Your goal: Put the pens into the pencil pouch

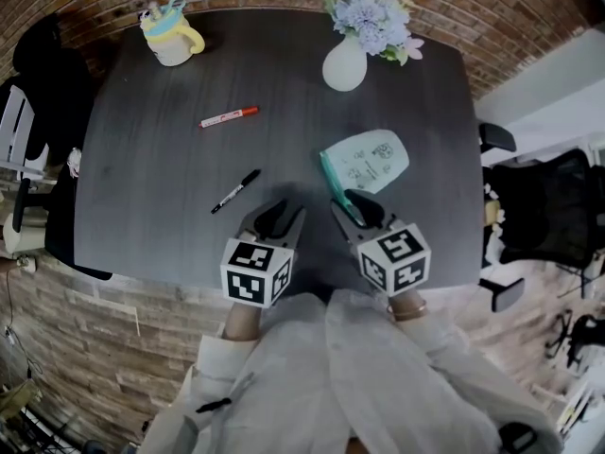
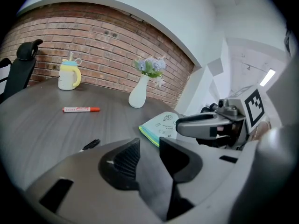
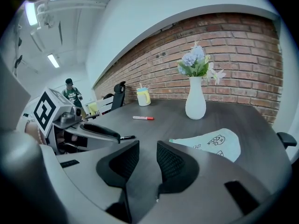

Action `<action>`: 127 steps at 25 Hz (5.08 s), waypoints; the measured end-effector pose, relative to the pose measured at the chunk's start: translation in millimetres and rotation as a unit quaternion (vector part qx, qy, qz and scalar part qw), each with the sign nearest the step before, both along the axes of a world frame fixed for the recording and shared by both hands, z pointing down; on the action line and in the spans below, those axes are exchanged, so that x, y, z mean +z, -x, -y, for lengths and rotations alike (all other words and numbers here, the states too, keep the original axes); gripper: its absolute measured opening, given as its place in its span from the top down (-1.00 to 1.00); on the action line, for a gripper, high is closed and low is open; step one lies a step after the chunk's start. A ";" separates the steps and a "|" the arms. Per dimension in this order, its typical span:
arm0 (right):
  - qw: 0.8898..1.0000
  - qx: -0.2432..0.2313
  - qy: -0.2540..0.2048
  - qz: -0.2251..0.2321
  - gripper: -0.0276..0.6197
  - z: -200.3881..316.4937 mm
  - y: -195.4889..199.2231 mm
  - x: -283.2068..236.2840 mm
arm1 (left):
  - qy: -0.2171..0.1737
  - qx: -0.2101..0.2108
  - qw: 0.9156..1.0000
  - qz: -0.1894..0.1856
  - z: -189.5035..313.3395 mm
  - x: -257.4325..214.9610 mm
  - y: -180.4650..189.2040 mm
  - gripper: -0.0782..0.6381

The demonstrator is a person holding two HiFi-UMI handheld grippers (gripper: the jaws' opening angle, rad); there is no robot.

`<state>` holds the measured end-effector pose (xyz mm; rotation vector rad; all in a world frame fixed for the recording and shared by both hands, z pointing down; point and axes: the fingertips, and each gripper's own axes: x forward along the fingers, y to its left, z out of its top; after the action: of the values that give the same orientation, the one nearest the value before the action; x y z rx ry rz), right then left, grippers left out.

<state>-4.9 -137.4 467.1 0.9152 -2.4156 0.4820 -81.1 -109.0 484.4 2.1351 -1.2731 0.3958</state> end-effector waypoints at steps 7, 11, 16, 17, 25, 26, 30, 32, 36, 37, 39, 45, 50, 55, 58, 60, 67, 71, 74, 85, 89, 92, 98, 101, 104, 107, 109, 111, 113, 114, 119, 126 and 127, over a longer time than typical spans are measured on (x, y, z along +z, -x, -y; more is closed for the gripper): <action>1.000 -0.004 0.007 -0.009 0.62 8.7 -2.9 10.2 | 0.010 0.000 1.000 -0.004 1.4 6.9 -2.9 0.46; 1.000 -0.006 0.017 -0.018 0.62 15.0 -2.4 22.7 | 0.017 -0.009 1.000 -0.002 0.6 14.9 0.8 0.46; 0.999 -0.005 0.020 -0.036 0.62 29.7 -7.6 35.6 | 0.037 -0.011 0.999 -0.007 -1.0 28.4 -1.1 0.46; 0.999 -0.006 0.020 -0.042 0.62 33.1 -8.9 39.0 | 0.040 -0.008 0.999 -0.009 -0.5 30.3 -2.7 0.46; 0.993 -0.030 0.018 -0.113 0.62 49.1 -15.6 64.9 | 0.063 -0.008 0.998 -0.019 4.1 44.3 -4.1 0.46; 0.992 -0.034 0.017 -0.119 0.62 50.2 -15.7 67.3 | 0.066 -0.010 0.998 -0.020 4.2 45.8 -3.7 0.46; 0.989 -0.050 0.022 -0.140 0.62 51.2 -11.9 78.5 | 0.074 -0.016 0.997 -0.024 4.7 51.0 -3.9 0.46; 0.988 -0.055 0.029 -0.144 0.62 50.9 -7.2 81.9 | 0.077 -0.016 0.997 -0.025 4.9 52.6 -5.7 0.46; 0.983 -0.048 0.036 -0.171 0.62 52.3 -9.7 92.3 | 0.079 -0.015 0.996 -0.026 5.0 54.4 -8.6 0.46; 0.982 -0.048 0.038 -0.177 0.62 52.3 -9.6 95.1 | 0.079 -0.016 0.996 -0.026 5.1 55.0 -8.6 0.46; 0.981 -0.049 0.041 -0.183 0.62 51.7 -8.8 99.6 | 0.080 -0.016 0.996 -0.026 5.3 55.8 -7.9 0.46; 0.984 -0.045 0.036 -0.168 0.80 52.1 -8.4 97.5 | 0.077 -0.018 0.996 -0.028 5.7 53.9 -8.1 0.46; 0.991 -0.039 0.035 -0.123 0.84 53.1 -12.4 88.8 | 0.073 -0.016 0.997 -0.031 3.8 50.1 -8.2 0.46; 0.998 -0.017 0.046 -0.047 0.85 53.9 -10.4 66.5 | 0.062 -0.017 0.998 -0.028 2.1 42.0 -5.4 0.46; 0.998 -0.008 0.060 0.002 0.85 50.3 -6.4 51.7 | 0.054 -0.017 0.998 -0.026 0.8 35.8 -4.6 0.46; 0.997 -0.008 0.066 0.026 0.85 46.5 -4.0 42.1 | 0.046 -0.015 0.999 -0.022 0.5 31.6 -3.9 0.46; 0.984 -0.017 0.107 0.138 0.85 29.8 12.0 -1.4 | 0.030 -0.016 0.999 0.001 -2.7 18.6 6.6 0.46; 0.972 -0.021 0.132 0.192 0.85 25.0 20.9 -24.7 | 0.025 -0.027 0.999 0.007 -4.9 13.6 14.4 0.46; 0.962 -0.027 0.145 0.228 0.85 24.4 27.8 -36.3 | 0.022 -0.034 0.999 0.011 -6.4 10.0 19.9 0.46; 0.870 0.013 0.264 0.415 0.85 33.7 27.0 -61.3 | 0.022 -0.057 0.998 0.017 -9.2 8.1 36.3 0.46; 0.862 0.021 0.270 0.428 0.85 37.4 18.5 -58.6 | 0.022 -0.059 0.998 0.021 -8.1 9.7 38.2 0.46; 0.862 0.028 0.268 0.429 0.85 39.9 12.0 -55.9 | 0.021 -0.065 0.997 0.024 -6.4 11.5 40.9 0.46; 0.852 0.032 0.269 0.448 0.85 41.2 6.1 -53.0 | 0.011 -0.064 0.995 0.070 -0.3 15.4 51.7 0.46; 0.850 0.032 0.269 0.452 0.85 41.0 5.6 -53.1 | 0.001 -0.029 0.990 0.141 4.5 18.8 60.4 0.46; 0.850 0.034 0.270 0.452 0.85 40.9 3.1 -49.9 | -0.001 0.005 0.977 0.215 12.2 27.2 73.2 0.46; 0.851 0.036 0.270 0.449 0.85 40.8 -0.6 -46.1 | 0.010 0.034 0.969 0.245 22.6 39.5 79.5 0.46; 0.849 0.039 0.273 0.451 0.85 41.3 -2.7 -45.9 | 0.023 0.051 0.962 0.266 28.8 47.3 82.8 0.46; 0.848 0.042 0.274 0.452 0.85 41.6 -3.6 -45.5 | 0.036 0.068 0.953 0.292 34.7 55.2 87.7 0.46; 0.848 0.041 0.274 0.453 0.85 41.9 -3.1 -45.2 | 0.050 0.083 0.943 0.318 40.5 63.3 93.4 0.46; 0.847 0.039 0.274 0.453 0.85 41.8 -2.5 -45.2 | 0.058 0.088 0.940 0.326 43.4 67.0 95.4 0.46; 0.846 0.038 0.280 0.453 0.85 40.7 -2.8 -42.0 | 0.099 0.112 0.928 0.341 54.4 82.2 98.0 0.46; 0.852 0.046 0.266 0.449 0.85 41.6 -5.1 -41.9 | 0.164 0.138 0.917 0.335 54.7 102.7 104.5 0.46; 0.852 0.047 0.267 0.447 0.85 41.5 -4.9 -41.7 | 0.170 0.142 0.917 0.331 53.5 104.4 104.4 0.46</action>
<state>0.0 -178.8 425.4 0.6098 -2.7133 1.8509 -185.5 -162.5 588.8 1.9361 -1.1036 1.4513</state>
